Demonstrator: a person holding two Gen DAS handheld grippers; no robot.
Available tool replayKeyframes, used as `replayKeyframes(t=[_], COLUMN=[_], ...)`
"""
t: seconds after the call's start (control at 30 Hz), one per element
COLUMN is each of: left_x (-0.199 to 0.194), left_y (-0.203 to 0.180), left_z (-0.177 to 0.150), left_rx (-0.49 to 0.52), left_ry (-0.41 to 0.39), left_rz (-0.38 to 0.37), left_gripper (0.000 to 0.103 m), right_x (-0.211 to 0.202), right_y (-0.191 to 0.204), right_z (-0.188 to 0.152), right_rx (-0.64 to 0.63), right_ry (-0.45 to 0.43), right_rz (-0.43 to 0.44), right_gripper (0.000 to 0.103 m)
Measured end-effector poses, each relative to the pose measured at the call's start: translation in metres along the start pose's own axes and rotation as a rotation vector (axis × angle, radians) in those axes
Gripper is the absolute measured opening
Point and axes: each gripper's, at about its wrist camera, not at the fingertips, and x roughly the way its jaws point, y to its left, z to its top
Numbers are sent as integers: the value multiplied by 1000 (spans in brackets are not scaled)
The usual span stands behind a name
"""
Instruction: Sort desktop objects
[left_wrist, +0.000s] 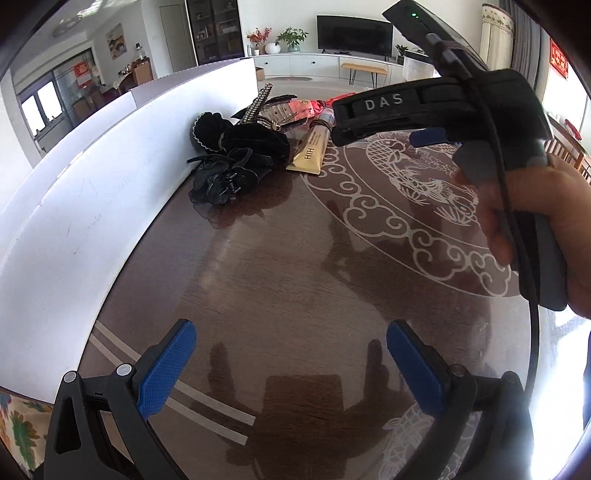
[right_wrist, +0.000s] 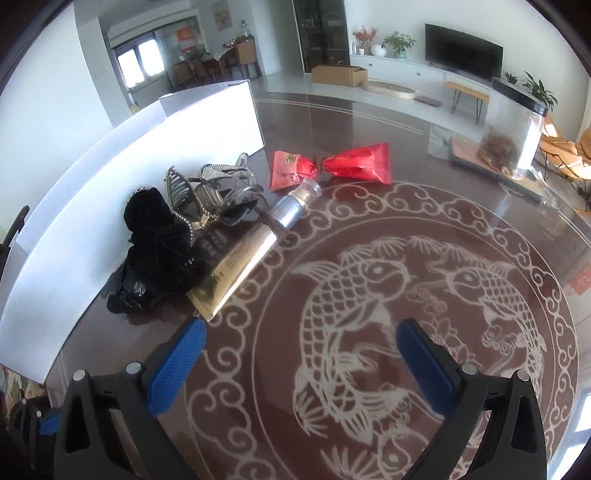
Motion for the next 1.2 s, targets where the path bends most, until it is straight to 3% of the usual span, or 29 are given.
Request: replayKeyframes(t=[0.13, 0.27, 0.37, 0.43, 0.53, 0.7, 0.97, 1.2], left_x=[5, 11, 15, 17, 20, 21, 25, 20], left_y=[11, 14, 9, 4, 2, 6, 10, 5], left_z=[4, 6, 6, 7, 5, 3, 3, 0], left_rx=[-52, -66, -35, -13, 6, -6, -21, -12], left_ry=[10, 33, 40, 46, 59, 71, 77, 75], left_rz=[-9, -21, -16, -9, -12, -24, -40, -44], left_gripper=[103, 103, 103, 103, 103, 103, 103, 103], right_x=[35, 60, 60, 56, 47, 16, -74, -130], right_y=[14, 26, 32, 29, 25, 3, -51, -51], right_z=[39, 52, 51, 47, 35, -6, -120, -196], right_rx=[8, -47, -86, -89, -108, -104, -9, -5], right_ry=[28, 66, 38, 24, 16, 6, -39, -66], right_rz=[19, -11, -31, -16, -26, -46, -101, -187], right_gripper=[103, 99, 57, 40, 27, 27, 27, 27])
